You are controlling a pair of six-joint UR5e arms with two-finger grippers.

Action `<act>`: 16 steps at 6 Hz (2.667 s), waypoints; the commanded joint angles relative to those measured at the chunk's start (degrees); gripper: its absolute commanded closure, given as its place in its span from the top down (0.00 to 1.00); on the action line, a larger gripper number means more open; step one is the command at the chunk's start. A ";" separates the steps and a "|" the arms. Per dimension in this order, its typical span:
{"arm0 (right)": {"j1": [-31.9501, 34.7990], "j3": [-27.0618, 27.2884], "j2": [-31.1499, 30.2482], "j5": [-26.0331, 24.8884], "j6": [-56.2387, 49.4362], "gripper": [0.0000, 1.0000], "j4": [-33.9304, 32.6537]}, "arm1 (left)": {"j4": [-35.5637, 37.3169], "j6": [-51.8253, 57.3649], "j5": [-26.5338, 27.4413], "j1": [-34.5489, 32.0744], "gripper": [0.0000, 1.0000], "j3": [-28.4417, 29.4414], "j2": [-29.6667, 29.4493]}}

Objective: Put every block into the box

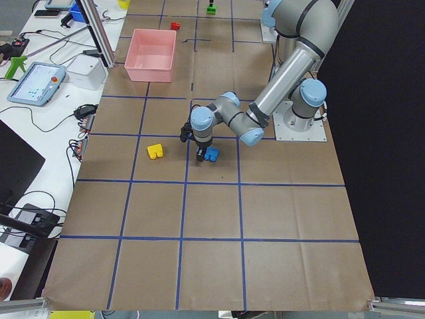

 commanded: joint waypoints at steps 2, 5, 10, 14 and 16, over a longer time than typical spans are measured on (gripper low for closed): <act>0.36 0.11 2.02 1.39 -0.02 0.99 -1.31 | 1.36 0.00 0.09 -0.04 0.72 -0.07 -0.11; 0.36 0.02 2.91 0.69 -0.46 0.99 -1.22 | 1.97 -0.26 0.61 -0.04 0.24 0.54 -0.11; 0.27 -0.07 2.73 -0.02 -0.64 0.31 -0.52 | -14.93 -12.26 0.53 -5.64 0.00 20.25 0.16; 0.88 -14.52 -1.93 0.50 0.15 0.06 18.70 | -21.58 -45.69 -0.79 -27.49 0.00 39.53 -7.29; 5.26 -25.24 -1.40 2.52 -0.37 0.04 24.58 | -21.67 -67.48 -1.67 -41.01 0.00 51.10 -14.92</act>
